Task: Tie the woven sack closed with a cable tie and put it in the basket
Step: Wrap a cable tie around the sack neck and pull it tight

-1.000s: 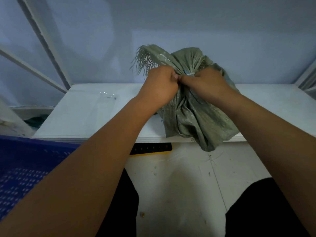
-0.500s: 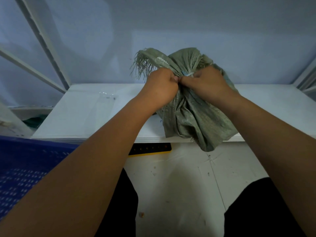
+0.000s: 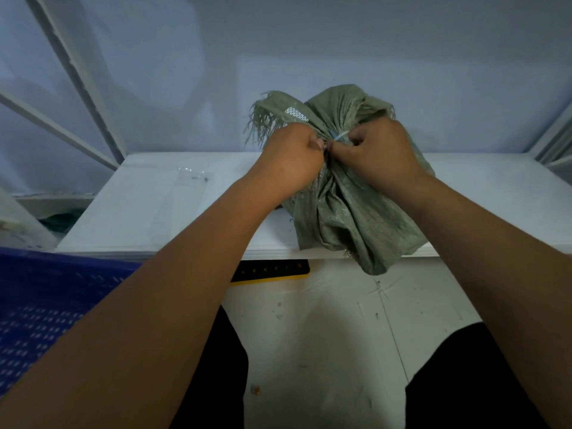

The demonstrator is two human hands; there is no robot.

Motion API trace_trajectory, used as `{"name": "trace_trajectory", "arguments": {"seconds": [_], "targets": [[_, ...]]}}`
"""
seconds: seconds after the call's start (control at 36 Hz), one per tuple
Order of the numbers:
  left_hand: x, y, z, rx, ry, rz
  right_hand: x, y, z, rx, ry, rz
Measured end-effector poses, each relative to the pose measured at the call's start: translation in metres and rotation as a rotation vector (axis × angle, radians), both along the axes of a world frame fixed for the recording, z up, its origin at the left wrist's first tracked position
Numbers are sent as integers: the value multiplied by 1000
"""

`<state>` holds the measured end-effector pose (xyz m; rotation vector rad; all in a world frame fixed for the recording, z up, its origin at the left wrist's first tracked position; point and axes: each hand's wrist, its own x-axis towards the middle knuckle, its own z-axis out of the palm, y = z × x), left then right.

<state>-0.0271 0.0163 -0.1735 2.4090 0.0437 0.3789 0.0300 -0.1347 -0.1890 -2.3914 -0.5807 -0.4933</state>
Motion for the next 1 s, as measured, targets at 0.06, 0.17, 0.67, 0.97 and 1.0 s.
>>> {"name": "trace_trajectory", "arguments": {"seconds": [0.06,0.17,0.67,0.97,1.0], "targets": [[-2,0,1,7,-4,-14,2,-2,-1,-10,-14,-11],[-3,0,1,18,-12,-33,3,-5,-2,-29,-41,-27],[-16,-7,9,-205,89,-207,14,-12,-6,-93,-85,-38],[-35,-43,17,-377,-20,-288,29,-45,-33,-167,15,-198],[-32,-39,12,-329,-45,-263,31,-47,-34,-147,10,-194]]}}
